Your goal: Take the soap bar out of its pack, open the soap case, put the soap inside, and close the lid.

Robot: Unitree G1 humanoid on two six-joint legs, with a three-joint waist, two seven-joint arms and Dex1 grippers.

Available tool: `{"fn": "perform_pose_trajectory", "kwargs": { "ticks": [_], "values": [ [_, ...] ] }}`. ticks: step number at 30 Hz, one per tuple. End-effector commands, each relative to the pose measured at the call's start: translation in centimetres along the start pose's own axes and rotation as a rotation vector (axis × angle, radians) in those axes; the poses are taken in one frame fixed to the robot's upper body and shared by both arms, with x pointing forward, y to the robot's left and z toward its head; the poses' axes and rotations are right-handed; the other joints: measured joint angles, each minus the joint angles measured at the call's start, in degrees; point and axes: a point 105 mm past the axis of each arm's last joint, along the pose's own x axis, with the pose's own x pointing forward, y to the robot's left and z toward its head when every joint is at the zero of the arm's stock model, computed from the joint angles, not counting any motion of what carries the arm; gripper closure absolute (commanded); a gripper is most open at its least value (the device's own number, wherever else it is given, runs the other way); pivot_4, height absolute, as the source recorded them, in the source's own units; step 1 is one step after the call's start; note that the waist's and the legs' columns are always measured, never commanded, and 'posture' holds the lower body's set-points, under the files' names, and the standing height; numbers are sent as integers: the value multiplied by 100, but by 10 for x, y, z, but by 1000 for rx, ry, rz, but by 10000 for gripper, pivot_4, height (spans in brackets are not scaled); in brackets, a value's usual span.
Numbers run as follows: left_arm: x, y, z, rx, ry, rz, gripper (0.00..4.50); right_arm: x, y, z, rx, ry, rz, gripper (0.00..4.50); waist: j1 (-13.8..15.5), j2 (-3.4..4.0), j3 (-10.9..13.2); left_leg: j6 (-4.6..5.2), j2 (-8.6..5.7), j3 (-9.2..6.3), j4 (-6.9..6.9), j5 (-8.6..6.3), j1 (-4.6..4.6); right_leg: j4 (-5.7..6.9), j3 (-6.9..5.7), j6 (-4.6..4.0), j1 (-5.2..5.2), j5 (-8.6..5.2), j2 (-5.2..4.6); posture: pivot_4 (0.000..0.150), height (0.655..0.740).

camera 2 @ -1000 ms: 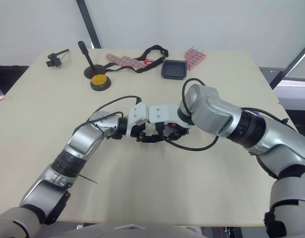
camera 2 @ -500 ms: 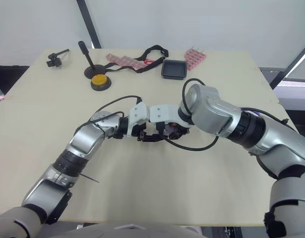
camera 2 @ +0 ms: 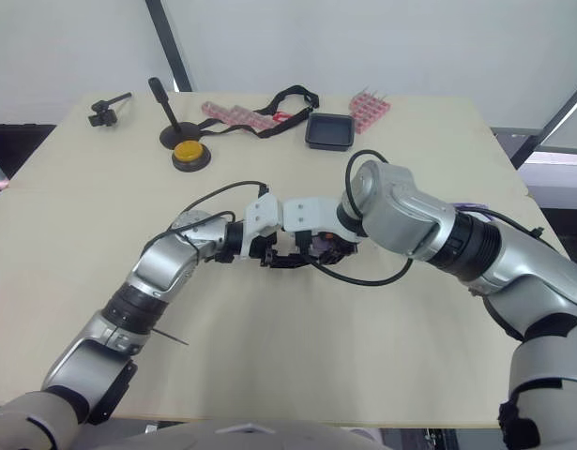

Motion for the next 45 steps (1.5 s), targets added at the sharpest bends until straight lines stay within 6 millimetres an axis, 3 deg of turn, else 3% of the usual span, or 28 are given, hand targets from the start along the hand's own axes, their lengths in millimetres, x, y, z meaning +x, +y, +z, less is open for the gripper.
{"fn": "perform_pose_trajectory", "kwargs": {
  "ticks": [1,16,17,18,19,20,21,22,30,34,36,45],
  "values": [
    [1,1,9,46,-26,10,25153,-5,1,12,-37,-39,-1,23468,2,0,0,0,0,0,0,0,0,0,0,0,0,0,0,1500,7291],
    [-4,-5,1,23,-30,-8,25828,-4,0,11,-5,-65,3,23468,0,0,0,1,1,0,5,0,0,6,0,0,0,0,0,1500,7291],
    [-5,-5,0,16,-35,-10,25828,-4,1,12,6,-75,7,13974,-1,0,0,1,1,0,5,0,1,6,0,0,0,0,0,1500,7291],
    [-7,-6,-2,8,-39,-9,25828,-4,1,11,18,-86,13,12428,4,0,0,1,1,0,5,0,0,6,1,0,0,0,0,1500,7291],
    [-9,-7,-4,3,-44,-8,25828,-4,3,10,26,-95,20,8074,4,0,0,1,2,-1,5,0,0,6,0,0,0,0,0,1500,7291],
    [-11,-7,-5,-1,-50,-6,25828,-5,3,9,36,-101,24,8074,10,0,0,1,2,-1,6,0,0,7,0,0,0,0,0,1500,7291],
    [-13,-7,-7,-4,-56,-2,25828,-5,3,6,43,-104,24,2828,16,-2,-1,1,2,-1,7,0,0,7,0,0,0,0,0,1500,7291],
    [-15,-7,-8,-2,-59,2,25828,-5,3,3,51,-108,22,627,22,-2,-1,1,2,0,7,0,0,7,1,-1,0,0,0,1500,7291],
    [-32,-5,-14,17,-119,28,25828,-9,4,-13,115,-199,19,627,30,-1,-2,1,3,0,10,0,3,3,2,-1,-1,0,0,1500,7291],
    [-41,-3,-17,5,-158,54,25828,-18,10,-9,194,-422,40,627,63,-2,-2,5,3,0,15,-3,0,4,2,-1,-1,0,-2,1500,7291],
    [-46,-6,-19,-22,-190,54,25828,-23,12,-18,219,-517,-1,627,83,-3,-2,7,3,0,18,-4,-3,3,1,-1,-2,0,-3,1500,7291],
    [-55,-17,-14,-132,-336,77,25828,-29,24,-20,238,-776,-83,627,59,-2,-3,36,3,1,31,-20,-4,0,2,-11,-6,-6,-11,1500,7291]
  ]
}}
